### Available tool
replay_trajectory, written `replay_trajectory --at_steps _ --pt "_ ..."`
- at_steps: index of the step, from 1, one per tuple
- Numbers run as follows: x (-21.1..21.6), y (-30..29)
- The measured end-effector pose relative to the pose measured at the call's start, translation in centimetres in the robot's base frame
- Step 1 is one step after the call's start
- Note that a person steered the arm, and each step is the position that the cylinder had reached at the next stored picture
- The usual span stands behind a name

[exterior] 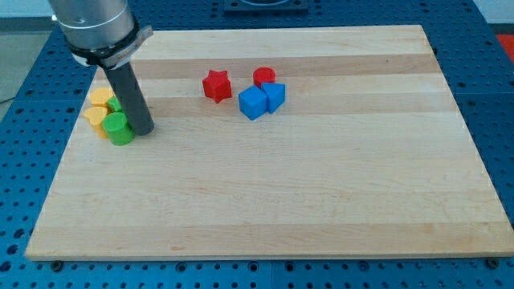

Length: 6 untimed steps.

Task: Move the red star to the top left

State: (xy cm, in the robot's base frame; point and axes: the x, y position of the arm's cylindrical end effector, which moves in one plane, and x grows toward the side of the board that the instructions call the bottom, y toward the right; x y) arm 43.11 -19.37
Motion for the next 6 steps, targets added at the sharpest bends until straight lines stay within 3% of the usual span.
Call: replay_trajectory --at_steps 3,5,6 --pt "0.0 6.5" --pt "0.0 6.6" --pt "-1.1 12.4"
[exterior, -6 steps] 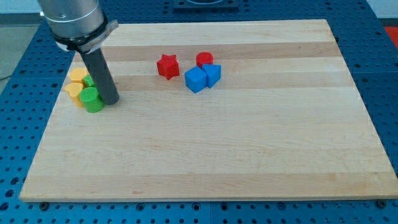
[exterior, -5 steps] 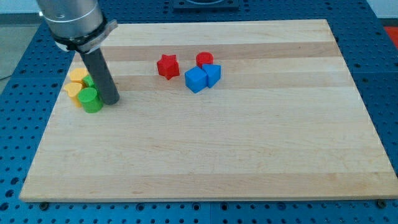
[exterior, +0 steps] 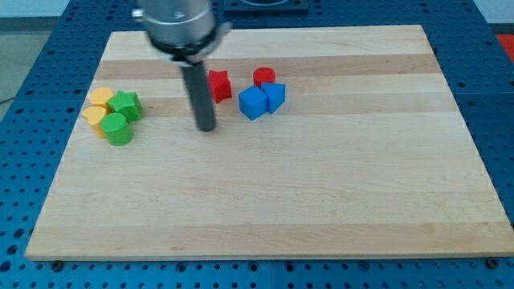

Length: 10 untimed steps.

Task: Move the red star to the top left

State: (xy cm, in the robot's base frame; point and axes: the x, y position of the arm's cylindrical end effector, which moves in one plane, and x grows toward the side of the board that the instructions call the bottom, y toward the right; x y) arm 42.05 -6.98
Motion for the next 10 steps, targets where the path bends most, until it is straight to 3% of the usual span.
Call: replay_trajectory --at_steps 1,2,5,6,7,8,10 --pt "-2.0 5.0" --pt "-2.9 5.0" --pt "-11.7 -8.0" --pt "-12.9 -6.5" --pt "-13.0 -1.4" --pt "-14.7 -1.9" --pt "-17.9 -13.1"
